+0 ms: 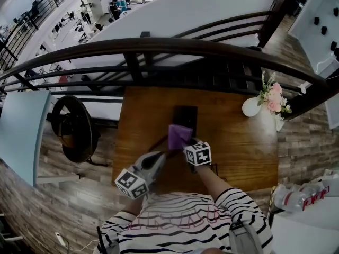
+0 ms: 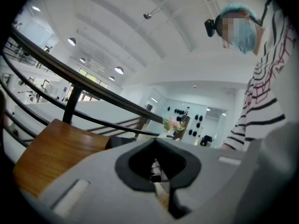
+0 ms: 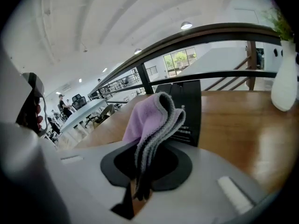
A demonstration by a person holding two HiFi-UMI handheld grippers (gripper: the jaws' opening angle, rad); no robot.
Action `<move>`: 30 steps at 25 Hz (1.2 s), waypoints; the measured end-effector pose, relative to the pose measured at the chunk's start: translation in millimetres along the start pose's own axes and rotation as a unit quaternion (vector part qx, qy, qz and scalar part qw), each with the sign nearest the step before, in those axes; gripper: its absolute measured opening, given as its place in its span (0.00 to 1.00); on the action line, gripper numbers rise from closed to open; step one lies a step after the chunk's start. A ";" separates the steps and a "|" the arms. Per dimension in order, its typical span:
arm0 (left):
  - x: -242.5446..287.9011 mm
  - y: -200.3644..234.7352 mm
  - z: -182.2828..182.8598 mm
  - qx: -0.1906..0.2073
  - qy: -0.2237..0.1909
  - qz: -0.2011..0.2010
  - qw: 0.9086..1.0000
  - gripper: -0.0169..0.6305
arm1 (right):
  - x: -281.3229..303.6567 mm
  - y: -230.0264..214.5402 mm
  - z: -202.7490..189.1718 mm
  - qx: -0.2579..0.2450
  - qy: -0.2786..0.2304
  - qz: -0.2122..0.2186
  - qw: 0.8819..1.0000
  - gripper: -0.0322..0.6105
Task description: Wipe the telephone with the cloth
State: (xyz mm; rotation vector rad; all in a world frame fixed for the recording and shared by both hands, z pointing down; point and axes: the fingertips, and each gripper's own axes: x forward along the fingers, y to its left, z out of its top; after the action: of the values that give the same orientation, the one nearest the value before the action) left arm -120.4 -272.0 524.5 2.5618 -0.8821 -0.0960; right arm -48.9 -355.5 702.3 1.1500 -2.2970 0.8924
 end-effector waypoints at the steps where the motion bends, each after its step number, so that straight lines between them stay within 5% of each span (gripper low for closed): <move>1: 3.4 -1.7 -0.7 0.000 0.001 -0.005 1.000 0.03 | -4.2 -7.9 -3.0 0.004 0.001 -0.009 1.000 0.11; 17: 53.2 -22.7 -6.0 0.002 0.021 -0.065 0.998 0.03 | -65.6 -94.8 -27.8 0.057 -0.009 -0.107 0.993 0.11; 24: 53.3 -26.6 -4.0 0.007 0.022 -0.071 0.997 0.03 | -77.3 -84.7 -26.6 0.071 -0.025 -0.101 0.992 0.11; 30: 48.7 -26.9 -3.6 0.016 0.022 -0.069 0.997 0.03 | -105.3 -49.3 -3.4 0.084 -0.091 -0.069 0.990 0.11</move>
State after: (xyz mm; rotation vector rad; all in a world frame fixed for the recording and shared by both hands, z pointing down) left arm -65.5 -281.0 520.0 2.6414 -0.6953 -0.0666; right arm 51.8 -317.6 658.0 1.4995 -2.2842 0.9787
